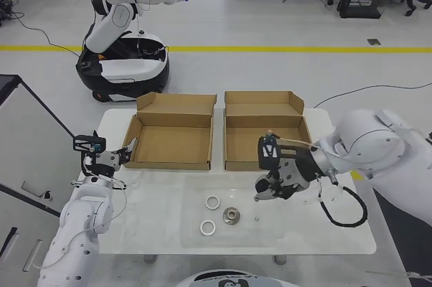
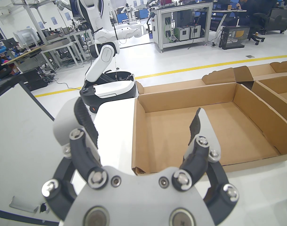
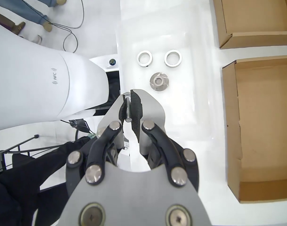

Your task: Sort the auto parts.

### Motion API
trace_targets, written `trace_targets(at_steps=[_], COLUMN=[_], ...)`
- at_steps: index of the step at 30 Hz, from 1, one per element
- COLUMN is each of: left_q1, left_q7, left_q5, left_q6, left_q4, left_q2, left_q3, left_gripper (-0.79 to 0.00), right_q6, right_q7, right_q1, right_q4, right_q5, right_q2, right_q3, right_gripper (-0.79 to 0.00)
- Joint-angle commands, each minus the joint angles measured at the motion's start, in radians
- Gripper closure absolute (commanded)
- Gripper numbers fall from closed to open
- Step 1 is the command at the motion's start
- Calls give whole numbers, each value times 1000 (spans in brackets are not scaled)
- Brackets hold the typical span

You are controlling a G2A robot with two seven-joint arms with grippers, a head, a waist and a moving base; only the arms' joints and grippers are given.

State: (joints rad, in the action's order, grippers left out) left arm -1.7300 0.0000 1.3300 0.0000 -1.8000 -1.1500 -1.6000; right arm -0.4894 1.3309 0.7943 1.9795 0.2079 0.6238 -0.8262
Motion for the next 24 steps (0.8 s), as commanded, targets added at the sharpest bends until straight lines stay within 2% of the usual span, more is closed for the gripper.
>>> trace_targets(at_steps=[1, 12, 19, 24], left_q1=[0, 0, 0, 0], left_q7=[0, 0, 0, 0], left_q5=[0, 0, 0, 0], left_q6=[0, 0, 0, 0], left_q4=[0, 0, 0, 0], left_q2=[0, 0, 0, 0], left_q3=[0, 0, 0, 0], left_gripper=[-785, -785, -785, -785], right_q6=[-12, -112, -151, -151], right_q7=[-12, -112, -150, -150], right_q1=[5, -24, -100, -100], right_q4=[-7, -56, -67, -67], right_q5=[45, 305, 424, 424], right_q2=[-14, -70, -77, -77], right_q3=[-10, 31, 106, 106], right_gripper=[0, 0, 0, 0])
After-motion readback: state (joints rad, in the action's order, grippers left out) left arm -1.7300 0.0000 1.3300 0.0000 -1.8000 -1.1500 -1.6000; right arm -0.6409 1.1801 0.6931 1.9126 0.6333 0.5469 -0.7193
